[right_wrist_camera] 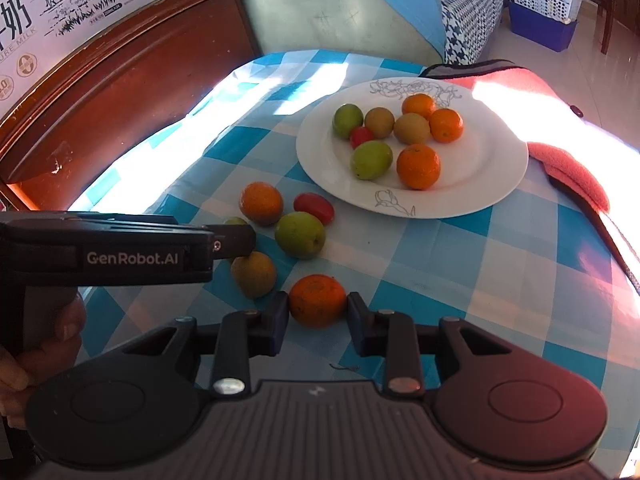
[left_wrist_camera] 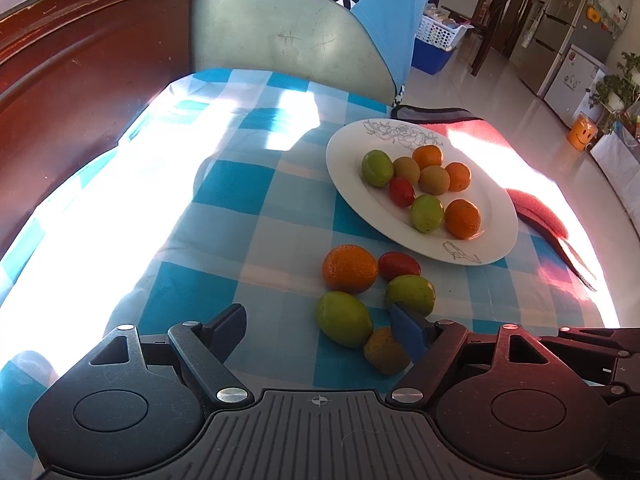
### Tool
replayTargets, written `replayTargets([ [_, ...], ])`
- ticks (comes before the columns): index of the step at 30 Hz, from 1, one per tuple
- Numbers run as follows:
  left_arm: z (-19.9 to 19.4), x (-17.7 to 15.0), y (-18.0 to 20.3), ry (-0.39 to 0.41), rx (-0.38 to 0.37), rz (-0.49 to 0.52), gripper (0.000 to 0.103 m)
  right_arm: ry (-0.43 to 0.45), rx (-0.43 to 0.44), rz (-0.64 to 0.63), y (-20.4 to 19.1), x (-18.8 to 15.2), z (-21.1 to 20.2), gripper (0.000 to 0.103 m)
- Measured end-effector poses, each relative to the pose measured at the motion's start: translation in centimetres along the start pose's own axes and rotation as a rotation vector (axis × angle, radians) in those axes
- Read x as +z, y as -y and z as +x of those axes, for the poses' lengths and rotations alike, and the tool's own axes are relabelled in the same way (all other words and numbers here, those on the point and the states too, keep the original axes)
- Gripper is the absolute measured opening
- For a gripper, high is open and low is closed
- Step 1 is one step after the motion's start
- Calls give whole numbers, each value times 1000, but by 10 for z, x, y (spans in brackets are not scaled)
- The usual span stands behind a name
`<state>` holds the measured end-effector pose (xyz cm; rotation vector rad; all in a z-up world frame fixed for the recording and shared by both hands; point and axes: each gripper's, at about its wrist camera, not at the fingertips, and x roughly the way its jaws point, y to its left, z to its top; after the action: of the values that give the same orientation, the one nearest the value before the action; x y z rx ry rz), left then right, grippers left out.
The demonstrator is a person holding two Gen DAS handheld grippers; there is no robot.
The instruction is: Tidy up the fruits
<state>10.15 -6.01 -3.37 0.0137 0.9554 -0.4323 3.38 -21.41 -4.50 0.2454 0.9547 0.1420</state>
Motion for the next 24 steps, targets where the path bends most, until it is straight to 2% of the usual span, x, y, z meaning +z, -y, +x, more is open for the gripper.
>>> replayTargets([
  [5,6,2,3,-2,1,-19,78,-4,-1,19,2,-1,0,32],
  [9,5,2,1,1,10,-33,70,-6,-1,23,3,-1,-1,32],
  [14,3,2,-3,3,13,-37,70,-10,-1,28,3,0,-1,32],
  [19,11,-1,5,-8,33,4,69,-2,-6,25,2,-1,0,33],
  [24,14,-4,8,12,53,23,75,-1,-14,7,0,-2,-1,33],
])
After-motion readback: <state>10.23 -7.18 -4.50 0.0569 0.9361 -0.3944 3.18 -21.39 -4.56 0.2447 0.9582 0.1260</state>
